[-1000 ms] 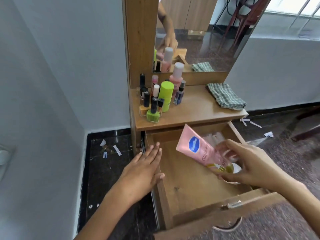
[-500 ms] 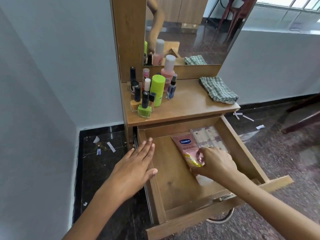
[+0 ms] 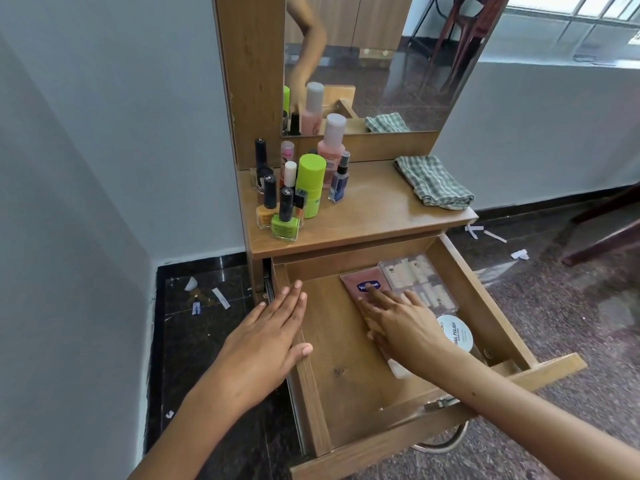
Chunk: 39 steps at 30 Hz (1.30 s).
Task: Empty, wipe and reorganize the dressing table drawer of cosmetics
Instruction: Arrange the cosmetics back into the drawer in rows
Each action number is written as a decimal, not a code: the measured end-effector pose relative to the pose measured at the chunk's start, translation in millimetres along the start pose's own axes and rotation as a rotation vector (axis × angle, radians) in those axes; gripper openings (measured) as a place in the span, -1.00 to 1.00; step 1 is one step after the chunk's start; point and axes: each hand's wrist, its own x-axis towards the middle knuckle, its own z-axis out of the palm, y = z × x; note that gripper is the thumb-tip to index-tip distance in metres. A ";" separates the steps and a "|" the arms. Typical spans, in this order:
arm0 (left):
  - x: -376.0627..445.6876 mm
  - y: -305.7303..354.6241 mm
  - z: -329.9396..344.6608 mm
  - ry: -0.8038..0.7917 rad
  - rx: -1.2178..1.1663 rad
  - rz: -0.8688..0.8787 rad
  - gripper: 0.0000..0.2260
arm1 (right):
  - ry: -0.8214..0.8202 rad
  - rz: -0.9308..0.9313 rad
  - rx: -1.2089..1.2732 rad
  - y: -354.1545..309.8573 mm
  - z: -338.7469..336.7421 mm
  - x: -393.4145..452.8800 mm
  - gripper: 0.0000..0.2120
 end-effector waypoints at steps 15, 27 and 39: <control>1.4 -1.6 4.5 0.008 -0.036 0.028 -0.07 | 0.025 0.055 -0.036 3.4 8.6 7.7 -0.44; 0.7 -7.0 6.8 0.050 -0.042 -0.020 -0.44 | 0.964 -0.296 0.479 -48.3 -93.4 40.5 -0.74; 2.6 -18.0 2.4 0.059 -0.043 0.088 -0.32 | 1.015 -0.439 0.569 -57.4 -98.6 83.2 -0.84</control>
